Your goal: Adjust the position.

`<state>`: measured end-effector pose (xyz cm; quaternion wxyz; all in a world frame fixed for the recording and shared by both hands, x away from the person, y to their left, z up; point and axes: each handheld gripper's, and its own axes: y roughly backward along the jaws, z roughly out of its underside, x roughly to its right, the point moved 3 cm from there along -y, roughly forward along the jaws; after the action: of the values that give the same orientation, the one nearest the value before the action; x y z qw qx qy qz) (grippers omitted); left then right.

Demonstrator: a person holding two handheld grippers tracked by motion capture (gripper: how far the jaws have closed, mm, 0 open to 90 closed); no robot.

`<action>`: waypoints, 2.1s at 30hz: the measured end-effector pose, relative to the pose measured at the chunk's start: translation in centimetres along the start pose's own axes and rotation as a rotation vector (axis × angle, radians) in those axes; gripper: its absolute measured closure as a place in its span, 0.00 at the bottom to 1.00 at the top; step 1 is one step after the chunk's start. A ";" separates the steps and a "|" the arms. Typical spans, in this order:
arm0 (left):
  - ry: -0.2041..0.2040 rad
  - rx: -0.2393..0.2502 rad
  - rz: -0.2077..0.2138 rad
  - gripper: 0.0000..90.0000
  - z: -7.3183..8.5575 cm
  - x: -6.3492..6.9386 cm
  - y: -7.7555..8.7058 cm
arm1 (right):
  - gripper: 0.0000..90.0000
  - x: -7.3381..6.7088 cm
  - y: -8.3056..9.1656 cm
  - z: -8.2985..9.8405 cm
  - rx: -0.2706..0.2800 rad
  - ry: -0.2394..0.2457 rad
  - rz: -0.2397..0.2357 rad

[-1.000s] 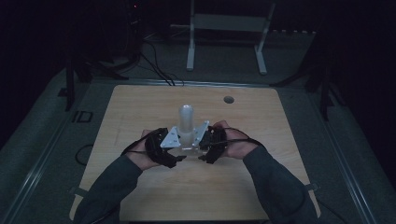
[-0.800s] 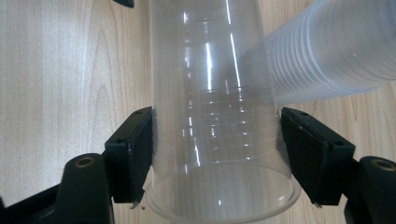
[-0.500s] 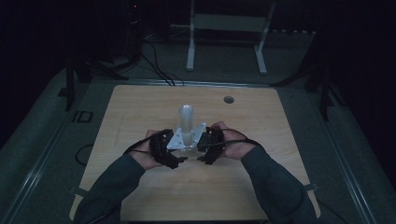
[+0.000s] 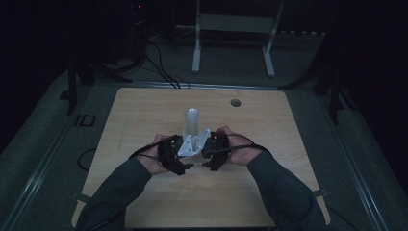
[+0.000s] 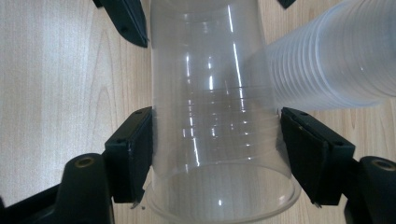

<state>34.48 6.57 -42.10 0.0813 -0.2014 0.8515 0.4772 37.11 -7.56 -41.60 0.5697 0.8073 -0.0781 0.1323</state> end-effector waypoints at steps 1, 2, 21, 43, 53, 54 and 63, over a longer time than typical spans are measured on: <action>0.000 0.000 0.002 0.33 0.0 0.0 -0.1 | 0.32 0.0 0.0 0.0 0.000 0.000 0.000; -0.009 -0.003 0.003 0.33 0.0 0.0 -0.1 | 0.32 0.0 0.0 0.0 0.001 0.005 0.002; 0.000 0.000 0.047 0.36 0.8 -0.6 -0.2 | 0.33 -0.7 0.2 -0.6 0.036 -0.069 0.005; 0.146 0.113 0.062 0.46 0.8 0.3 -1.3 | 0.35 -0.3 0.2 -0.4 0.026 0.021 0.019; 0.082 0.069 0.068 0.46 1.4 -0.5 -0.5 | 0.22 0.0 0.8 -0.2 0.049 0.006 0.036; 0.085 0.075 0.070 0.46 1.4 -0.5 -0.5 | 0.22 0.1 0.9 -0.2 0.056 0.004 0.040; 0.111 0.099 0.061 0.46 1.9 -0.7 -0.3 | 0.16 0.4 1.7 0.1 0.091 -0.023 0.058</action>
<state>35.15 8.21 -43.07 0.0290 -0.1974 0.8830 0.4248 37.01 -8.18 -40.01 0.5273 0.8313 -0.1019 0.1431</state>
